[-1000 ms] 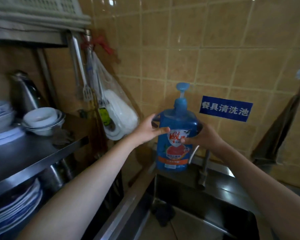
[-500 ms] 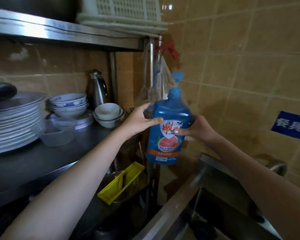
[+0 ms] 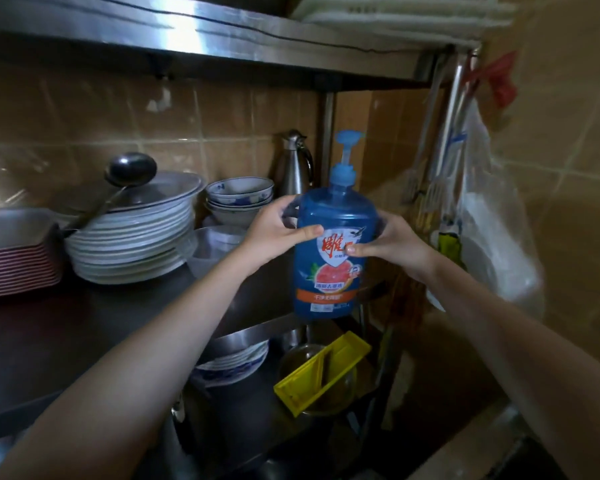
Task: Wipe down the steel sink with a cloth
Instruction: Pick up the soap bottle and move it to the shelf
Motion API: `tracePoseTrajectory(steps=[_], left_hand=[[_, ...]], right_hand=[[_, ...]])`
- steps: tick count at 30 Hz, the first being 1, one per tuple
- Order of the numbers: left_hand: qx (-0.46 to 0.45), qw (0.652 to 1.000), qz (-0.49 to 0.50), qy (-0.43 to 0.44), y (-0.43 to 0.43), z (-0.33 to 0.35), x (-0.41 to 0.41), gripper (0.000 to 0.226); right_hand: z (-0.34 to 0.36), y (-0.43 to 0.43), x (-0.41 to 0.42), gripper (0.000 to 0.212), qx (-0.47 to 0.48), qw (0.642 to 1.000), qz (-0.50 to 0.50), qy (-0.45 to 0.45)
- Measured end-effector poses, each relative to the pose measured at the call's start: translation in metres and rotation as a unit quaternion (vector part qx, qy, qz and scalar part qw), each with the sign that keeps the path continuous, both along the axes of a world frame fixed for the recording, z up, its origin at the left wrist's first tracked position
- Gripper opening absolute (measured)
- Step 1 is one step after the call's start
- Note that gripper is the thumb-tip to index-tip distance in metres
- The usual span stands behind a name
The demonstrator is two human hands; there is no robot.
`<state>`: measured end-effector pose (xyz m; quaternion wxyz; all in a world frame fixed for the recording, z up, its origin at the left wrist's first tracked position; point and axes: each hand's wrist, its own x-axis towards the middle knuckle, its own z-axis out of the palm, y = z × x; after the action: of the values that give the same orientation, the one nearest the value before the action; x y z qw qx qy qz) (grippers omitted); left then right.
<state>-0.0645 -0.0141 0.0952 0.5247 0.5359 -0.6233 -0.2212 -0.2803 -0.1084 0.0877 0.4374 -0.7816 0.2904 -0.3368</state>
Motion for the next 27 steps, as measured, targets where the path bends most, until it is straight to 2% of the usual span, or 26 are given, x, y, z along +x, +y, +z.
tracePoseTrajectory(steps=[4,8,11,16,20,23,27], left_hand=[[-0.012,0.999,0.044,0.021,-0.018,-0.012,0.030,0.060],[-0.024,0.995,0.084,0.041,-0.027,-0.029,0.052,0.057],[-0.041,0.991,0.117,0.054,-0.035,-0.041,0.063,0.053],[0.015,0.986,0.167,0.005,-0.046,-0.045,0.067,0.071],[0.035,0.988,0.153,0.007,-0.045,-0.042,0.064,0.074],[0.038,0.990,0.139,0.016,-0.038,-0.040,0.059,0.076],[0.016,0.983,0.177,-0.036,-0.023,-0.037,0.049,0.082]], right_hand=[[-0.003,-0.024,0.035,0.063,0.025,0.999,0.041,-0.001],[-0.009,-0.042,0.068,0.068,0.053,0.997,0.061,0.007],[-0.021,-0.053,0.087,0.063,0.065,0.995,0.074,-0.009],[-0.031,-0.067,0.095,0.054,0.094,0.993,0.076,-0.013],[-0.027,-0.063,0.091,0.062,0.085,0.994,0.065,0.007],[-0.026,-0.051,0.088,0.058,0.077,0.996,0.043,-0.002],[-0.033,-0.030,0.072,0.061,0.059,0.998,-0.025,-0.020]])
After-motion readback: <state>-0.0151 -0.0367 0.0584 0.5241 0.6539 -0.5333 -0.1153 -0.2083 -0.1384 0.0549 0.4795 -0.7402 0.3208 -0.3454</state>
